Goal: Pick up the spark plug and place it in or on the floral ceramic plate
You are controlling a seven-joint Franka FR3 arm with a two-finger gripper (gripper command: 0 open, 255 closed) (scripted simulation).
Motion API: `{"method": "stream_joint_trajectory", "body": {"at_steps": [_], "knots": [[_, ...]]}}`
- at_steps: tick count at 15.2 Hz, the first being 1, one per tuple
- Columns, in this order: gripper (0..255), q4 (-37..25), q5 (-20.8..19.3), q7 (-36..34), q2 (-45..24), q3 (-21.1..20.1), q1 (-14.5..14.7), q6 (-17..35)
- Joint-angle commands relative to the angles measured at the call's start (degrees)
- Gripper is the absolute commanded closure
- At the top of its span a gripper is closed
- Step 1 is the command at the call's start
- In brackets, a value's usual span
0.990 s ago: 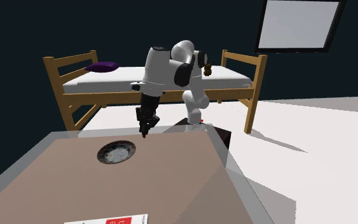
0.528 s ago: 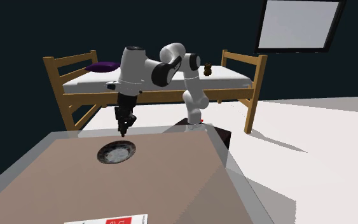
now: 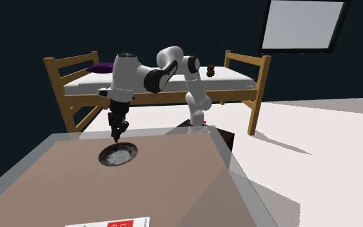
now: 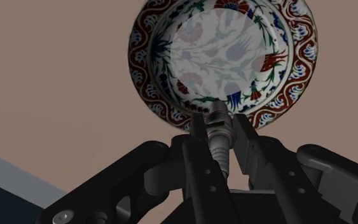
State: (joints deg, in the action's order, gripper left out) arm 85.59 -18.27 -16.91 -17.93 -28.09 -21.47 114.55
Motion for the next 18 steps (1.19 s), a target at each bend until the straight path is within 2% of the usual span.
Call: {"method": "stream_joint_trajectory", "body": {"at_steps": [1, 8, 16, 17, 18], "knots": [[255, 1.65, -0.15, -0.32, 0.02, 0.08, -0.15, 1.63], [255, 6.54, -1.15, -1.64, -0.63, 0.49, -0.38, 6.96], [255, 6.53, -1.15, -1.64, -0.63, 0.49, -0.38, 6.95], [0, 6.53, -1.15, -1.64, -0.63, 0.49, -0.38, 6.95], [0, 6.53, -1.15, -1.64, -0.63, 0.49, -0.38, 6.95]]}}
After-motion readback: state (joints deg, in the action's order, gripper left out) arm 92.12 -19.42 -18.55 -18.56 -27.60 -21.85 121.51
